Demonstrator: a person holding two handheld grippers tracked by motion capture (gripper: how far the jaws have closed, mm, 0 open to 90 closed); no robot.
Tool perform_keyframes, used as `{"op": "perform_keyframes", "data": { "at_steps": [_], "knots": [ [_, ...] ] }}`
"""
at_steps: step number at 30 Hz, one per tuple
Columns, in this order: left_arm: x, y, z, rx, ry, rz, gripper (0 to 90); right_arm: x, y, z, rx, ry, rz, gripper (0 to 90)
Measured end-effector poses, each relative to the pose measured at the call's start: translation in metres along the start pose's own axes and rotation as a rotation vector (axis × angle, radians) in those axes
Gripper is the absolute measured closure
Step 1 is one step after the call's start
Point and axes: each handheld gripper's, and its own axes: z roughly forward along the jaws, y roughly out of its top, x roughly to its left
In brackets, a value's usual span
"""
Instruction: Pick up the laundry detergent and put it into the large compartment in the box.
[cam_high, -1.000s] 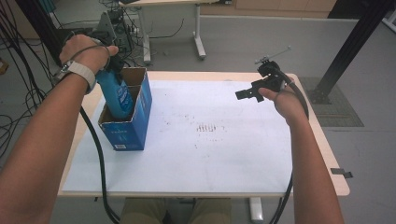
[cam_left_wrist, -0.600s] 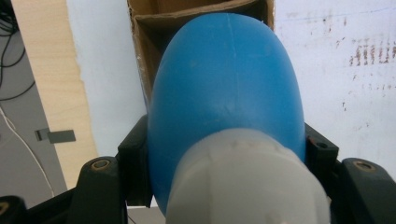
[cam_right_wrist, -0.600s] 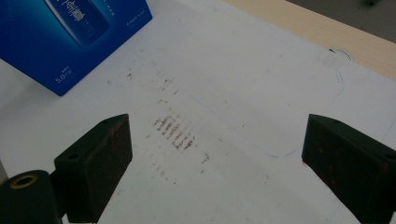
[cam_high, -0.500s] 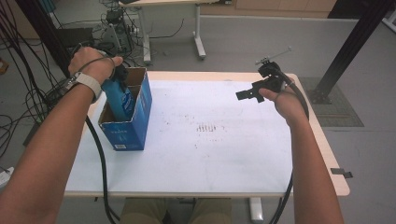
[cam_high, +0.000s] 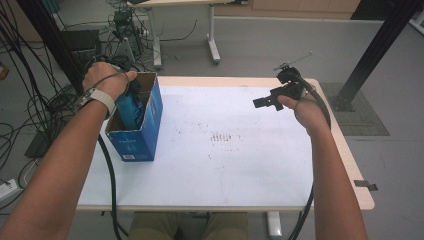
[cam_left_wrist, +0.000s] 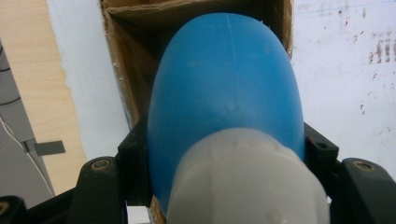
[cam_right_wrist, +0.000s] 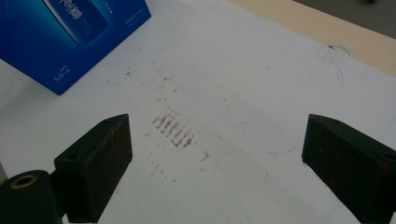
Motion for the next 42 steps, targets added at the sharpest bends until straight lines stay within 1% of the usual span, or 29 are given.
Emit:
{"op": "perform_keyframes", "data": {
  "at_steps": [1, 2, 4, 6, 7, 9, 10, 12, 16, 17, 21, 22, 24, 29, 35, 37, 38, 42],
  "knots": [
    [0.000, 0.001, 0.002, 0.005, 0.001, 0.000, 37.3, 0.000, 0.000, 0.000, -0.001, 0.000, 0.000, 8.4],
    [-0.001, 0.001, 0.005, 0.000, 0.005, 0.003, 37.3, 0.000, 0.000, 0.001, 0.001, -0.001, 0.001, 8.4],
    [0.000, 0.001, 0.006, 0.003, 0.005, 0.004, 37.3, -0.001, 0.000, 0.001, 0.002, -0.001, 0.001, 8.4],
    [-0.001, 0.000, 0.009, -0.004, 0.007, 0.003, 37.3, 0.000, 0.000, 0.002, 0.003, -0.001, 0.000, 8.4],
    [0.000, 0.001, 0.010, 0.003, 0.007, 0.004, 37.3, 0.000, 0.000, 0.002, 0.003, 0.000, 0.001, 8.4],
    [0.000, 0.001, 0.013, -0.001, 0.009, 0.007, 37.3, 0.000, 0.001, 0.004, 0.007, 0.001, -0.001, 8.4],
    [0.001, 0.002, 0.016, 0.007, 0.009, 0.002, 37.3, 0.000, 0.001, 0.004, 0.007, 0.001, -0.002, 8.4],
    [0.001, 0.000, 0.018, -0.001, 0.011, 0.003, 37.3, 0.000, 0.002, 0.005, 0.009, 0.002, -0.002, 8.4],
    [-0.001, 0.000, 0.022, -0.006, 0.026, 0.011, 37.3, 0.000, 0.001, 0.005, 0.010, 0.001, 0.001, 8.4],
    [-0.001, 0.001, 0.024, -0.001, 0.029, 0.012, 37.3, 0.000, 0.001, 0.006, 0.009, 0.001, 0.002, 8.4],
    [0.000, 0.001, 0.030, -0.005, 0.021, 0.011, 37.3, 0.000, 0.001, 0.005, 0.009, 0.002, -0.001, 8.4],
    [0.001, 0.000, 0.032, -0.013, 0.019, 0.011, 37.3, 0.000, 0.001, 0.005, 0.009, 0.002, 0.001, 8.4],
    [0.001, 0.002, 0.036, -0.001, 0.019, 0.014, 37.3, 0.000, 0.000, 0.004, 0.009, 0.001, 0.002, 8.4],
    [0.000, 0.001, 0.040, -0.007, 0.026, 0.015, 37.2, 0.000, 0.000, 0.003, 0.009, -0.001, 0.003, 8.4],
    [0.003, 0.001, 0.050, 0.000, 0.017, 0.016, 37.2, 0.001, -0.001, 0.002, 0.009, -0.003, 0.008, 8.4],
    [0.003, 0.000, 0.050, -0.012, 0.015, 0.019, 37.2, 0.000, -0.001, 0.002, 0.009, -0.002, 0.008, 8.4],
    [0.004, 0.001, 0.050, -0.002, 0.014, 0.018, 37.2, 0.001, -0.001, 0.002, 0.010, -0.003, 0.008, 8.4],
    [0.005, 0.001, 0.050, -0.005, 0.013, 0.018, 37.2, 0.001, -0.001, 0.002, 0.009, -0.003, 0.009, 8.4]
  ]
}}
